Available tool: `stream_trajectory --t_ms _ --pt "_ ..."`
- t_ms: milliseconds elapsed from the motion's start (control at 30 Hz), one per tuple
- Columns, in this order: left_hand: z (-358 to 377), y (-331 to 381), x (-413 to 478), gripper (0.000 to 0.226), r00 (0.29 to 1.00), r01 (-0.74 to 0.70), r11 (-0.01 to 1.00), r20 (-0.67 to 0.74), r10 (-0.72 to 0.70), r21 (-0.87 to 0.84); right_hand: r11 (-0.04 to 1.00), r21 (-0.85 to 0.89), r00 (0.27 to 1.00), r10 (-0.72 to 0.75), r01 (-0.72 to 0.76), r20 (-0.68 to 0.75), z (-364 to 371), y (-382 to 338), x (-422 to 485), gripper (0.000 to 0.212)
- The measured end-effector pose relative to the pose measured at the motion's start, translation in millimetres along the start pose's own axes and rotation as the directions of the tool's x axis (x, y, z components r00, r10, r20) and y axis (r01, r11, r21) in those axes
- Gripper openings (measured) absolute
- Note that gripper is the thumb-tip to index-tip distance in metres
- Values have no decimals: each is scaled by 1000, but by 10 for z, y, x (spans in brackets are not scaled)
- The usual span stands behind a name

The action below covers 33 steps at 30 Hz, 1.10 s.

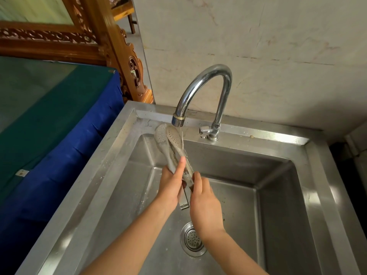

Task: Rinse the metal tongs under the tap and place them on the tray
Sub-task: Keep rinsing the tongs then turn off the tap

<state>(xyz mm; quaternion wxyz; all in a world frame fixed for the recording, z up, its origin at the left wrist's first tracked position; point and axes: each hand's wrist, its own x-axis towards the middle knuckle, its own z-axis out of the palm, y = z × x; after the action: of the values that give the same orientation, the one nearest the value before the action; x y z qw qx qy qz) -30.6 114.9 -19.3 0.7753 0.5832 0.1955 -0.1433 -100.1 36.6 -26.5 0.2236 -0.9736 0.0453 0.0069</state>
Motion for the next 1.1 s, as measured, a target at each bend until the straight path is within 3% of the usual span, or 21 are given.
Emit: stream_trajectory --t_ms 200,333,400,500,667,800,867,1000,1100 --pt "50 44 15 32 998 47 996 34 -44 -72 997 54 994 -52 47 91 20 35 -73 86" --pt "-16 90 20 37 997 29 999 76 -26 -29 923 365 947 -215 118 239 -54 119 -147 106" --pt "-74 128 13 32 991 28 999 133 -23 -35 839 537 941 -248 90 230 -158 188 -131 94" --pt "-141 205 2 28 969 45 995 246 -22 -89 754 650 984 -169 96 50 -324 243 54 51" --pt "-126 226 -42 39 934 -2 1000 358 10 -21 729 682 998 -40 62 -48 -551 154 524 40" --pt "-202 178 -93 38 898 11 999 438 -26 38 713 698 998 -43 64 -49 -631 38 735 55" --pt "-264 144 -117 35 899 13 998 437 -41 69 715 697 998 -37 60 -49 -650 -17 822 67" --pt "-359 87 -164 18 920 -15 996 391 -21 89 814 576 997 -53 79 -63 -642 -127 973 84" --pt "-409 102 -204 12 937 -103 981 348 41 163 832 544 994 -89 110 -65 -643 -198 1058 72"
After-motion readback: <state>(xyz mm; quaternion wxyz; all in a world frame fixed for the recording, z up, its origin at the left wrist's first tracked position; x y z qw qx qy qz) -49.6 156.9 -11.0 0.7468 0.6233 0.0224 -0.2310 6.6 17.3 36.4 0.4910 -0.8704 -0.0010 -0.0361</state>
